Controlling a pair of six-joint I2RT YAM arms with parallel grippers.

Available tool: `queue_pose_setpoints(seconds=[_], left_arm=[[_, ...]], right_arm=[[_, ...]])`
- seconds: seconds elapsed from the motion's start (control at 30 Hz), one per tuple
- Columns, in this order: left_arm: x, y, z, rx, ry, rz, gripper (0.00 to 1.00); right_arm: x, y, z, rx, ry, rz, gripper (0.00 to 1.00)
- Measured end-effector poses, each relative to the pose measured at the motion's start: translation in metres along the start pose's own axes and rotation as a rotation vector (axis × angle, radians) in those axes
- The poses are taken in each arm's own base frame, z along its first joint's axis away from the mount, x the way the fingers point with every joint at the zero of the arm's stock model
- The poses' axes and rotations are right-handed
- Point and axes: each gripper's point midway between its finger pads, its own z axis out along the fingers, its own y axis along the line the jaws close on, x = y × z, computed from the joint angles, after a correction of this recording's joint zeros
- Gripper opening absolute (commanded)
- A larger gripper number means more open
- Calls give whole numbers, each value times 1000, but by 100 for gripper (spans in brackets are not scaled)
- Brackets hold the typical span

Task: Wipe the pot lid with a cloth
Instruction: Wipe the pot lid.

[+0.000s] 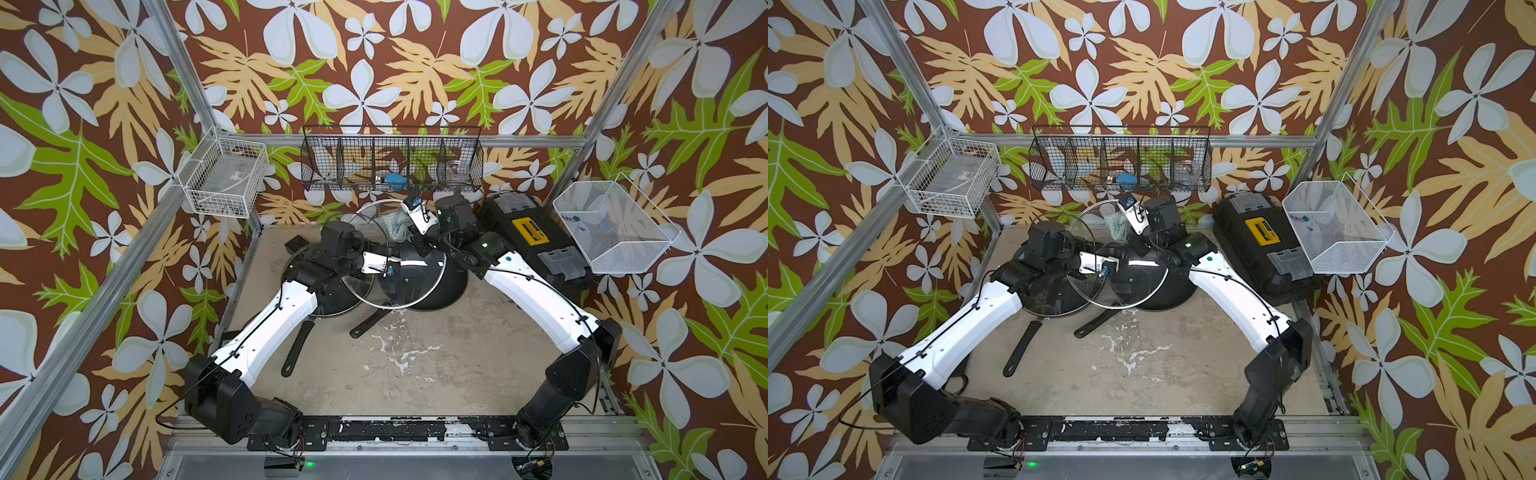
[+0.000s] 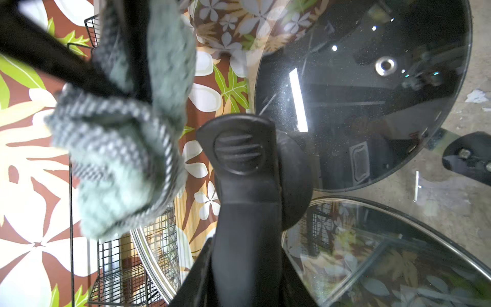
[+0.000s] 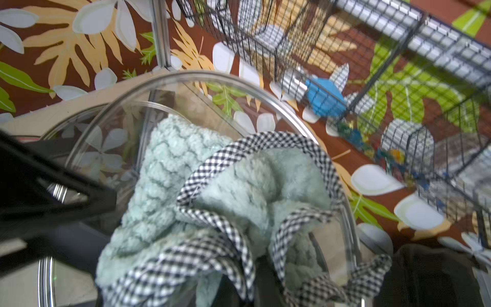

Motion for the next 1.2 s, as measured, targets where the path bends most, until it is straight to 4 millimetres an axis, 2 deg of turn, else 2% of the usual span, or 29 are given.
queue_pose_setpoints(seconds=[0.13, 0.23, 0.3, 0.43, 0.57, 0.73, 0.9, 1.03, 1.2], left_arm=[[7, -9, -1, 6, 33, -70, 0], [12, -9, 0, -1, 65, -146, 0], [16, -2, -2, -26, 91, -207, 0], [20, 17, -6, -102, 124, -323, 0], [20, 27, -9, -145, 139, -431, 0], [14, 34, -12, -162, 134, -547, 0], [9, 44, -16, -183, 115, -635, 0], [10, 43, -15, -185, 120, -653, 0], [12, 34, -12, -163, 130, -614, 0]], right_arm=[[36, 5, -25, 0, 35, 27, 0], [57, 18, -42, -27, 34, 53, 0], [70, 33, -47, -58, 38, 63, 0], [86, 68, -46, -135, 56, 80, 0], [81, 95, -42, -201, 36, 82, 0], [66, 115, -28, -255, 3, 101, 0], [46, 127, -14, -303, -40, 121, 0], [41, 115, -13, -267, -50, 124, 0], [44, 60, -28, -155, -72, 156, 0]])
